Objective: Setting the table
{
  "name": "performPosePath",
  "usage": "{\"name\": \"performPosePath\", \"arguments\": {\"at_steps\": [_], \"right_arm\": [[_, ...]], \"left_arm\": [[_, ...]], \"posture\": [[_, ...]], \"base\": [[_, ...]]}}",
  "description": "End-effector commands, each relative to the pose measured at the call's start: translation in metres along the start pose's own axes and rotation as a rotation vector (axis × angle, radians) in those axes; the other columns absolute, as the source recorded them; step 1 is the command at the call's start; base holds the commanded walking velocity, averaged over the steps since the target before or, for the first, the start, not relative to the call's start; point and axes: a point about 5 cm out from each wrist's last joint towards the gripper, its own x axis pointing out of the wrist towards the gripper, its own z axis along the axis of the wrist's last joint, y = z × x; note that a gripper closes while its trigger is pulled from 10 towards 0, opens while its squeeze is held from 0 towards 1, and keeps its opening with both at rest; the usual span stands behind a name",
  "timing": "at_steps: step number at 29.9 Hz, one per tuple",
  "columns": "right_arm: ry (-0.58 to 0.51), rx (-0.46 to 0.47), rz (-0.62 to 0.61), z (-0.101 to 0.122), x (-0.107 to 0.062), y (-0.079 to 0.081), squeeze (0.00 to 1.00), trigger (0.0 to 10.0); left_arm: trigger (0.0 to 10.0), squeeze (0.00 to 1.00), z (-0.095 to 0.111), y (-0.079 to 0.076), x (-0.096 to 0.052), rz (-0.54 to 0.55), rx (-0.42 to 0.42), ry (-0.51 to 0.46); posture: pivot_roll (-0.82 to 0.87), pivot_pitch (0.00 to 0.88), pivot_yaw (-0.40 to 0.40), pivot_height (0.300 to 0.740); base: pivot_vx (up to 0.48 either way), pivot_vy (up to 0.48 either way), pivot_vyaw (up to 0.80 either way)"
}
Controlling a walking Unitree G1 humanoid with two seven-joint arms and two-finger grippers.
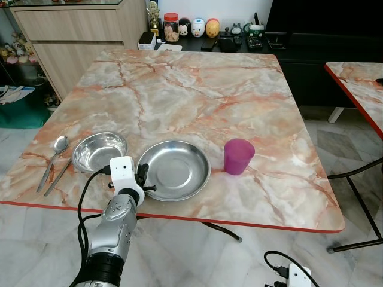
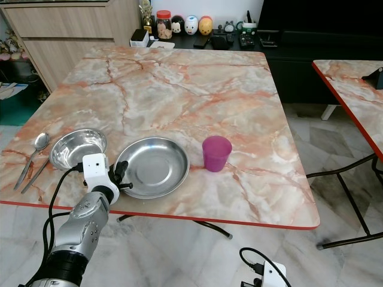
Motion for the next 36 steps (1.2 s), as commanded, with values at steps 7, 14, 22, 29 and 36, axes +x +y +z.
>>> {"name": "performPosePath", "arguments": {"at_steps": [7,14,22,29,36], "right_arm": [[0.017,-0.010,-0.002,-0.002,0.000,-0.001,0.00,10.0],[0.018,-0.010,-0.002,-0.002,0.000,-0.002,0.00,10.0],[0.018,-0.011,0.000,-0.002,0.000,-0.002,0.00,10.0],[0.019,-0.013,0.002,-0.002,0.000,-0.002,0.00,10.0],[0.019,-0.015,0.002,-0.002,0.000,-0.002,0.00,10.0]], "left_arm": [[0.0,0.00,0.001,-0.003,-0.001,-0.015,0.041,0.015],[0.0,0.00,0.006,-0.009,-0.005,-0.066,-0.009,-0.002],[4.0,0.00,0.013,-0.012,-0.011,-0.104,-0.029,-0.025],[10.0,0.00,0.032,-0.009,-0.013,-0.073,-0.086,-0.114],[10.0,0.00,0.044,-0.008,-0.013,-0.064,-0.125,-0.160]], "posture": [[0.03,0.056,-0.007,0.740],[0.03,0.057,-0.008,0.740],[0.04,0.058,-0.009,0.740],[0.04,0.058,-0.009,0.740],[0.04,0.058,-0.013,0.740]], "base": [[0.000,0.000,0.00],[0.000,0.000,0.00],[0.000,0.000,0.00],[0.000,0.000,0.00],[0.000,0.000,0.00]]}}
